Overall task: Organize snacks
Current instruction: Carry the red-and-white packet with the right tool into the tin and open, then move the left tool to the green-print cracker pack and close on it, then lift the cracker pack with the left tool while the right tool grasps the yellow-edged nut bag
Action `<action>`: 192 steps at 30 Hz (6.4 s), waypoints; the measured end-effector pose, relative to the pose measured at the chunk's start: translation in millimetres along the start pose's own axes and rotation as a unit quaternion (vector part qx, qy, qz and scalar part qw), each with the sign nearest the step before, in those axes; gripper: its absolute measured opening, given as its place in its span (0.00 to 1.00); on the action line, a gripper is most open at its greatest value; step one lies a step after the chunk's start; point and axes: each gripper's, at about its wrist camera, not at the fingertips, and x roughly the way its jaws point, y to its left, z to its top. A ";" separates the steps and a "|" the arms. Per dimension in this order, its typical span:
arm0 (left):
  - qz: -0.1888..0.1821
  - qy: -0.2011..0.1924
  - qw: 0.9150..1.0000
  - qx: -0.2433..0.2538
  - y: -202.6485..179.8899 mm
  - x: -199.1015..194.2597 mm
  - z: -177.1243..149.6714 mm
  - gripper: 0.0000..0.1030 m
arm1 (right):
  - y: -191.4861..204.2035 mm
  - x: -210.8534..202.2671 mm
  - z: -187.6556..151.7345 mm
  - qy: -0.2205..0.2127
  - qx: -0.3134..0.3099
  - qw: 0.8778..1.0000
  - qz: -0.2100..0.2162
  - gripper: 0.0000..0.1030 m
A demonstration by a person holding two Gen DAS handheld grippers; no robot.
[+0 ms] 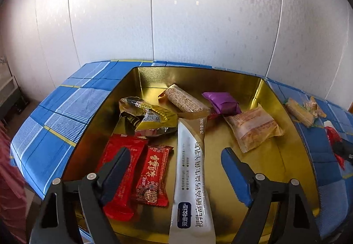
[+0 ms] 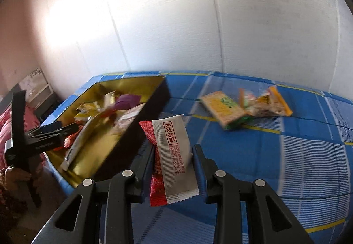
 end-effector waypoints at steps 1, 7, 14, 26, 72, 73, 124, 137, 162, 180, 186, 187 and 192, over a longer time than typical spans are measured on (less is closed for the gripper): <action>0.001 0.000 1.000 0.001 -0.1 -0.1 0.2 0.82 | 5.8 2.3 1.0 0.004 -0.003 1.000 0.002 0.33; -0.001 0.009 1.000 -0.014 6.2 1.9 1.0 0.82 | 41.1 8.3 10.5 0.008 -0.030 0.999 0.021 0.33; -0.009 0.009 0.999 -0.036 16.5 -0.6 2.5 0.82 | 78.8 19.5 22.0 0.016 -0.064 0.997 0.030 0.33; -0.017 0.007 0.991 -0.132 55.3 -4.2 3.9 0.82 | 116.8 62.5 32.6 0.072 -0.067 0.994 0.040 0.33; -0.028 -0.002 0.994 -0.104 33.7 -8.5 2.0 0.82 | 38.7 29.1 22.3 0.062 0.009 0.996 -0.056 0.39; -0.029 -0.003 0.995 -0.099 30.8 -9.0 2.2 0.82 | 31.8 27.9 18.6 0.064 0.013 0.996 -0.060 0.39; -0.072 0.122 0.989 0.037 -274.0 112.2 80.2 0.54 | -152.1 -25.0 -15.3 0.047 0.193 0.967 -0.157 0.39; -0.113 0.113 0.985 0.069 -270.9 79.0 59.2 0.50 | -157.7 -25.7 -19.5 0.046 0.230 0.962 -0.139 0.39; -0.157 0.075 0.985 0.017 -240.1 64.1 10.6 0.54 | -153.4 15.2 35.8 0.003 0.195 0.977 -0.089 0.67; -0.161 0.075 0.984 0.012 -233.8 57.9 11.4 0.54 | -165.4 92.7 61.8 0.075 0.183 0.975 -0.101 0.34; -0.148 0.075 0.986 0.026 -239.3 57.1 11.8 0.55 | -179.9 60.6 36.2 0.079 0.204 0.971 -0.098 0.34; -0.141 0.075 0.987 0.033 -242.4 57.0 11.9 0.56 | -181.7 54.4 32.2 0.081 0.209 0.970 -0.097 0.34; -0.107 0.093 0.988 0.052 -257.2 65.7 18.6 0.57 | -178.8 33.3 14.0 0.086 0.223 0.966 -0.095 0.34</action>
